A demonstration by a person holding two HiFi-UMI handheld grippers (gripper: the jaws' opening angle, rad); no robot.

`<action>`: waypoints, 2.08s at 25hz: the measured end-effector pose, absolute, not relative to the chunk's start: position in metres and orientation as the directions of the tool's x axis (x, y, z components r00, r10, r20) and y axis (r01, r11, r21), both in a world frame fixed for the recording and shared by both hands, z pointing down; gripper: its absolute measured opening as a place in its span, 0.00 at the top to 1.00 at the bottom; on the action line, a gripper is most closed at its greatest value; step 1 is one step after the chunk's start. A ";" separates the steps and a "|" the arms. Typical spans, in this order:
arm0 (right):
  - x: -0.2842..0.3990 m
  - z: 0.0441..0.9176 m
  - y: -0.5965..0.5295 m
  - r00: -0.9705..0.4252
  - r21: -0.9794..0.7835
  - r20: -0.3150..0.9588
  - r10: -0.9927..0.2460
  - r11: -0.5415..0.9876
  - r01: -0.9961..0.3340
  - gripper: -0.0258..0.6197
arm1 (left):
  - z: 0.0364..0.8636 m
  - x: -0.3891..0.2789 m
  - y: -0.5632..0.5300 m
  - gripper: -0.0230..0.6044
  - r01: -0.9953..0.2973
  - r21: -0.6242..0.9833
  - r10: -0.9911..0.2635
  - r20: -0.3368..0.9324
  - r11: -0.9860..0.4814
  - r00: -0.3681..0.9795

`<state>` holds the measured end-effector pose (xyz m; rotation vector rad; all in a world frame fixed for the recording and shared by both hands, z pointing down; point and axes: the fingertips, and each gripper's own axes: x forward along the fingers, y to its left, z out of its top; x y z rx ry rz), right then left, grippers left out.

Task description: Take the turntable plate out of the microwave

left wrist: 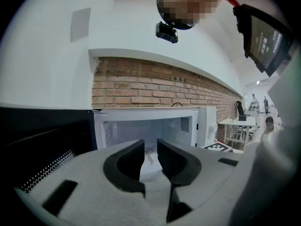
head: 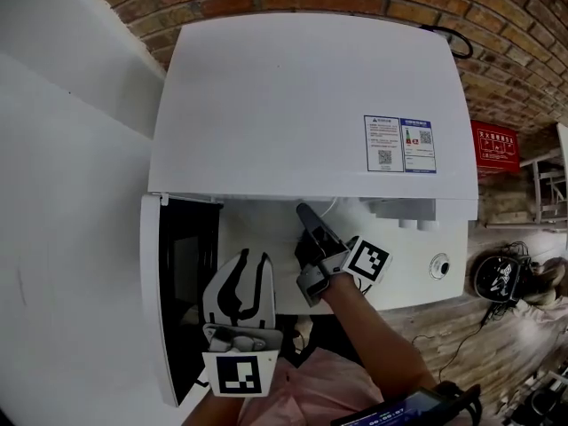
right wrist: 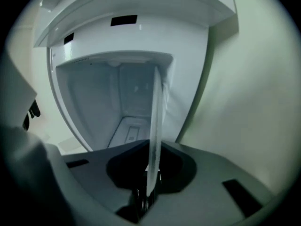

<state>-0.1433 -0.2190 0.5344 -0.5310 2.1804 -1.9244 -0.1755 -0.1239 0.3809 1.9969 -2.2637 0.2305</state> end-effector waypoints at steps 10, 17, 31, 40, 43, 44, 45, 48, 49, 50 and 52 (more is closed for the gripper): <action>-0.124 0.536 -0.183 -0.924 -0.987 0.103 -0.367 0.078 -0.141 0.89 | 0.378 -0.175 -0.123 0.82 -0.992 -0.034 -0.976 0.178 0.123 -0.127; -0.128 0.533 -0.184 -0.932 -0.990 0.019 -0.362 0.124 -0.068 0.82 | 0.379 -0.175 -0.122 0.82 -0.992 -0.033 -0.975 0.181 0.121 -0.125; -0.148 0.533 -0.189 -0.975 -0.987 0.004 -0.222 0.157 -0.040 0.91 | 0.370 -0.176 -0.102 0.82 -0.972 -0.064 -0.956 0.176 0.225 -0.233; -0.120 0.503 -0.164 -0.984 -0.976 -0.007 -0.179 0.215 -0.032 0.91 | 0.350 -0.156 -0.068 0.82 -0.968 -0.071 -0.962 0.118 0.241 -0.248; -0.107 0.490 -0.151 -0.977 -0.977 -0.014 -0.211 0.212 -0.032 0.91 | 0.343 -0.146 -0.052 0.82 -0.974 -0.070 -0.970 0.102 0.214 -0.220; -0.102 0.487 -0.147 -0.975 -0.977 -0.015 -0.223 0.209 -0.033 0.91 | 0.340 -0.143 -0.046 0.82 -0.976 -0.069 -0.973 0.090 0.205 -0.211; -0.097 0.484 -0.143 -0.972 -0.977 -0.016 -0.234 0.212 -0.035 0.91 | 0.337 -0.140 -0.042 0.83 -0.978 -0.068 -0.976 0.078 0.196 -0.202; -0.083 0.478 -0.132 -0.967 -0.972 -0.024 -0.253 0.234 -0.037 0.91 | 0.332 -0.133 -0.029 0.83 -0.983 -0.077 -0.984 0.062 0.165 -0.170; -0.078 0.479 -0.126 -0.966 -0.972 -0.021 -0.258 0.231 -0.040 0.91 | 0.330 -0.130 -0.024 0.83 -0.984 -0.080 -0.985 0.059 0.157 -0.162; -0.073 0.480 -0.120 -0.965 -0.974 -0.015 -0.262 0.224 -0.045 0.91 | 0.328 -0.128 -0.019 0.83 -0.985 -0.079 -0.986 0.054 0.151 -0.155; -0.063 0.486 -0.108 -0.963 -0.976 0.002 -0.268 0.209 -0.060 0.91 | 0.326 -0.123 -0.012 0.83 -0.987 -0.075 -0.989 0.045 0.140 -0.144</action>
